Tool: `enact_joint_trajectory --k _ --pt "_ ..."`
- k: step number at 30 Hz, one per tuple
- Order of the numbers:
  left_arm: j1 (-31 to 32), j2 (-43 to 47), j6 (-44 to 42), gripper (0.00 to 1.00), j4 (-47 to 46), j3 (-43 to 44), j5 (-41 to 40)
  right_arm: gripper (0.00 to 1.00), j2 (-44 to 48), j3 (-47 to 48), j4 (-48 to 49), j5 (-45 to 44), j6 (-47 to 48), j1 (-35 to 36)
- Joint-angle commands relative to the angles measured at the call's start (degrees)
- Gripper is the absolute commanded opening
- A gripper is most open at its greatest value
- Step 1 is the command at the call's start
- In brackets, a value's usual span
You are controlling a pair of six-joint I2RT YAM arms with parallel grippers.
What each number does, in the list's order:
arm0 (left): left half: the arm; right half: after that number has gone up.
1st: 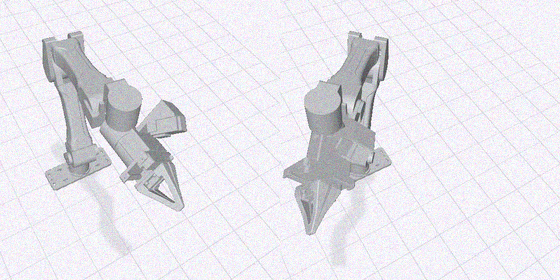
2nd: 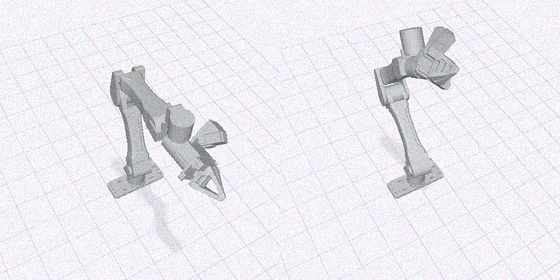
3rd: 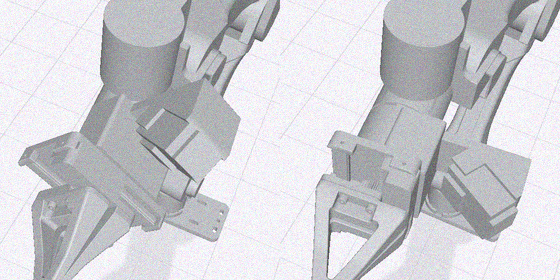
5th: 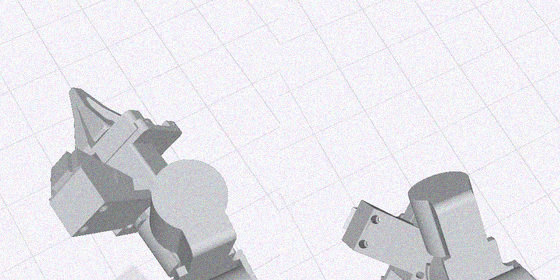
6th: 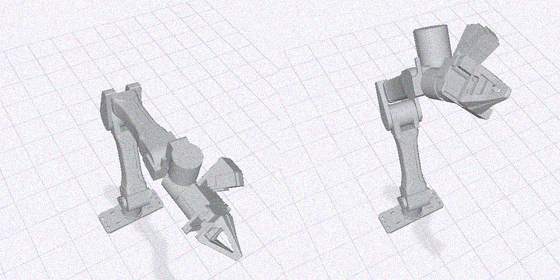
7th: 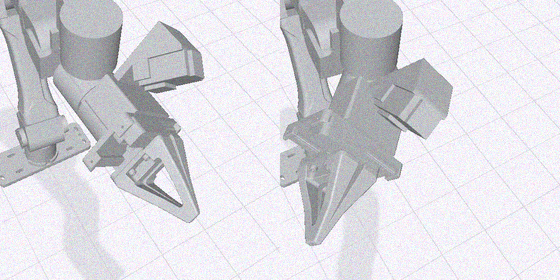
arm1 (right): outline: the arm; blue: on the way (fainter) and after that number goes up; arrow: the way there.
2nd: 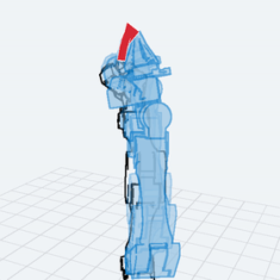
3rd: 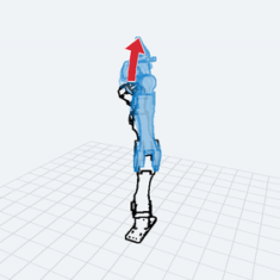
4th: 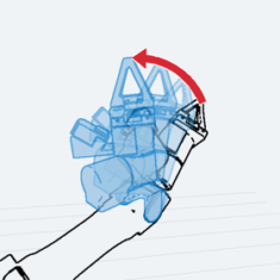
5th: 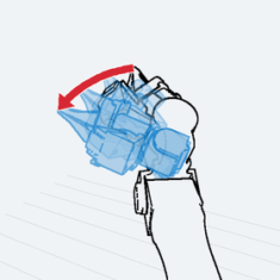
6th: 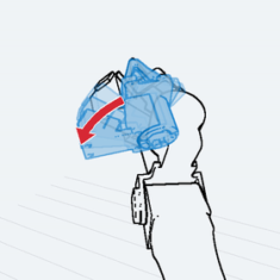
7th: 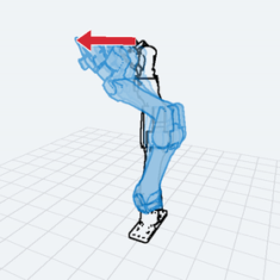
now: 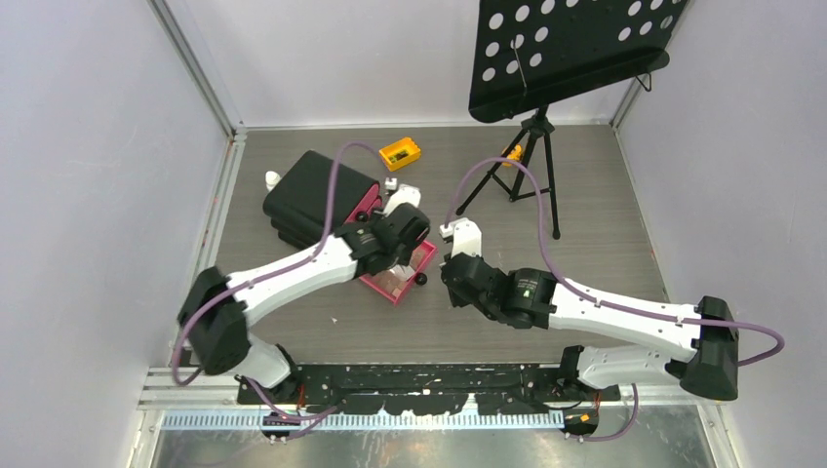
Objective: Organize the makeup
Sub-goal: Place the makeup tool in the drawer.
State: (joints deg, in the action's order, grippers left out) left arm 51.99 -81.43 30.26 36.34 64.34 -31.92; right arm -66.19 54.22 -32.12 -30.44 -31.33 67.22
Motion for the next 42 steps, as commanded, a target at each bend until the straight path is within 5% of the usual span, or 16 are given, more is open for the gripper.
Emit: enact_joint_trajectory --k 1,6,14,24,27,35,42 --pt "-2.5 -7.8 -11.8 0.07 -4.0 5.0 0.2 0.01 2.8 -3.5 -1.0 1.7 -6.1 -0.3" --pt "-8.6 -13.6 -11.8 0.08 -9.9 6.1 8.3 0.01 4.6 -5.3 -1.4 1.2 -8.1 -0.3" --pt "-9.7 -22.3 -9.5 0.09 -3.8 13.9 11.2 0.02 5.6 -5.0 -2.6 -1.4 -8.8 -0.4" --pt "-9.7 -18.2 -10.1 0.13 1.0 8.9 15.2 0.03 5.4 -5.1 -3.0 -2.7 -7.8 -0.7" --pt "-9.7 -17.5 -11.4 0.28 2.4 8.5 15.5 0.05 4.9 -4.8 -3.0 -2.9 -7.2 -1.0" --pt "-9.7 -14.1 -13.4 0.99 6.3 14.6 16.2 0.1 4.1 -4.8 -2.8 -1.5 -7.8 -3.1" --pt "-10.2 -11.5 -14.9 1.0 10.8 21.7 14.0 0.11 4.5 -5.7 -2.8 -1.0 -9.9 -4.9"
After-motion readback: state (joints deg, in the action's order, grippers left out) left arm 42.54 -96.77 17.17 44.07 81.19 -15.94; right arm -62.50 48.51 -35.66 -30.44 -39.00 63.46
